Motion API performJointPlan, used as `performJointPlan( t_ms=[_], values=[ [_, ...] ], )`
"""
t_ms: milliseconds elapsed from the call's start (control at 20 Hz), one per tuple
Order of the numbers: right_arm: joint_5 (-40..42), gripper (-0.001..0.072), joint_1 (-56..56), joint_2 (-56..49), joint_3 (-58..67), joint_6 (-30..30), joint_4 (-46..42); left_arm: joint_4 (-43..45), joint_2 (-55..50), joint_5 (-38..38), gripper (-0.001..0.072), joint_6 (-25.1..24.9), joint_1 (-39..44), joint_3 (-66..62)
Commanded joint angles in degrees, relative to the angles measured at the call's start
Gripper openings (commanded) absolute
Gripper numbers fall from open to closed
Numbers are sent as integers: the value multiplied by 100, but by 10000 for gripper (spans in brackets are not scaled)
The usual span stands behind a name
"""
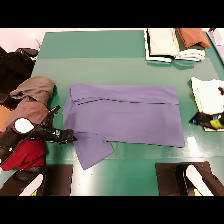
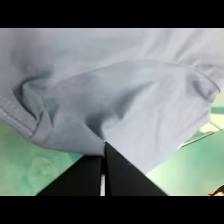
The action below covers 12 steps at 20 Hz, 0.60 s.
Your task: Fold the shirts.
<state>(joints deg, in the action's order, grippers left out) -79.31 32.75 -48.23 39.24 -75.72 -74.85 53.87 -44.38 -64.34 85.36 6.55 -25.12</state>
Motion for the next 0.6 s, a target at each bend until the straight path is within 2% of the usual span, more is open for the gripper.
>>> performJointPlan(
  t_ms=[0, 150, 300, 400, 450, 500, 550],
  values=[
    [-107, 553, 557, -212, -927, -13, -282, 142, 4, -66, 20, -149, 2, -166],
    [-118, 541, 529, -723, -1244, -13, -68, 146, 4, -59, 20, -188, 2, -166],
    [94, 432, 68, -1032, -1244, -9, 452, 146, 4, 0, 20, -188, 2, -166],
    [184, 304, -236, -1058, -1241, -9, 531, 168, 4, -146, 20, -186, 2, -177],
    [197, 117, -516, -953, -1241, -9, 520, 321, 37, -466, 20, -170, 2, -262],
    [195, 45, -658, -791, -1241, -9, 457, 479, 127, -627, 18, -105, 2, -341],
    [179, 16, -745, -568, -1241, -9, 402, 675, 306, -721, 18, 22, 2, -393]
  ],
)
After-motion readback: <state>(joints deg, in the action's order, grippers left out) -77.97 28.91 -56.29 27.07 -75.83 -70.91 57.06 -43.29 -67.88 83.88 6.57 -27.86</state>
